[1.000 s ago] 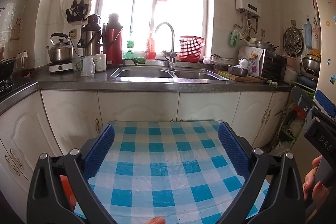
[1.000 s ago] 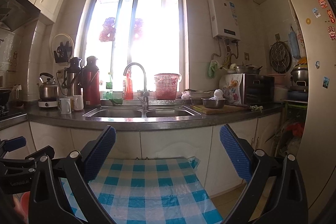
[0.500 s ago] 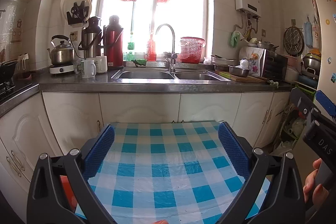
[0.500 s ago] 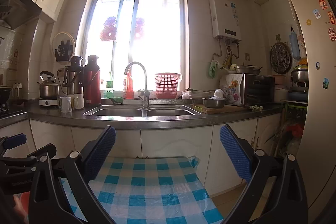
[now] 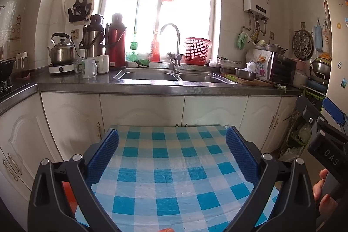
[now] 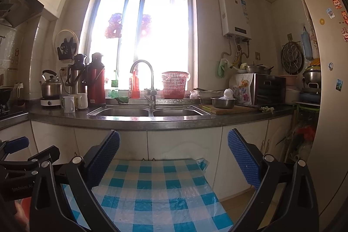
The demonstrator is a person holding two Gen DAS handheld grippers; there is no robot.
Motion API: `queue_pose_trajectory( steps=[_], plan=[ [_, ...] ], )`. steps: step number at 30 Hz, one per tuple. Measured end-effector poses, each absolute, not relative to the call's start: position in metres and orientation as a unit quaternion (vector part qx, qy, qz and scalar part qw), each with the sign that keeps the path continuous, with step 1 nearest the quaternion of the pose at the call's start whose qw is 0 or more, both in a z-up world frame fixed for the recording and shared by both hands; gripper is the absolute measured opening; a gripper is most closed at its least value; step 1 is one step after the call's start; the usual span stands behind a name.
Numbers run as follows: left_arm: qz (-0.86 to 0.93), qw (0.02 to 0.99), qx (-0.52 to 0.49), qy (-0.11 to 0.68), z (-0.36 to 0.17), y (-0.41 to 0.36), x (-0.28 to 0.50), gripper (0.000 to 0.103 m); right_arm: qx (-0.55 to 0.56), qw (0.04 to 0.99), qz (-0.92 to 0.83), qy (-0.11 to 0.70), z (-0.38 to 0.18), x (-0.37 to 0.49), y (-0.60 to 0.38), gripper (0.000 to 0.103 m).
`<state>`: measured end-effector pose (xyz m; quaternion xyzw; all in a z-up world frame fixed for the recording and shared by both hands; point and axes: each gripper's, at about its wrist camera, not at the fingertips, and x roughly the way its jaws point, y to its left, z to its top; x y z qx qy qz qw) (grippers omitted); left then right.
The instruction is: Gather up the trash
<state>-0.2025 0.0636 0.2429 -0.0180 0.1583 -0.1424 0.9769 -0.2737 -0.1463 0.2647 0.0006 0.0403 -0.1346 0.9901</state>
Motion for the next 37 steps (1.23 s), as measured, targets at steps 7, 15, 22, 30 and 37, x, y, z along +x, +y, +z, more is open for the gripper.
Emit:
queue_pose_trajectory(
  steps=[7,15,22,30,37],
  plan=[
    [-0.146,0.975,-0.024,0.165,0.237,0.064,-0.197,0.099,-0.008,0.99,-0.131,0.048,0.26,-0.266,-0.143,0.098],
    [-0.144,0.974,-0.021,0.173,0.231,0.06,-0.19,0.099,-0.009,0.99,-0.125,0.06,0.253,-0.256,-0.143,0.098],
    [-0.159,0.971,-0.023,0.176,0.217,0.054,-0.18,0.099,-0.002,0.989,-0.115,0.091,0.233,-0.237,-0.149,0.098],
    [-0.14,0.952,-0.009,0.271,0.152,0.029,-0.132,0.099,0.027,0.978,-0.1,0.181,0.18,-0.191,-0.171,0.098],
    [-0.086,0.92,0.004,0.383,0.066,0.011,-0.076,0.099,0.06,0.941,-0.09,0.319,0.095,-0.132,-0.199,0.098]
  ],
)
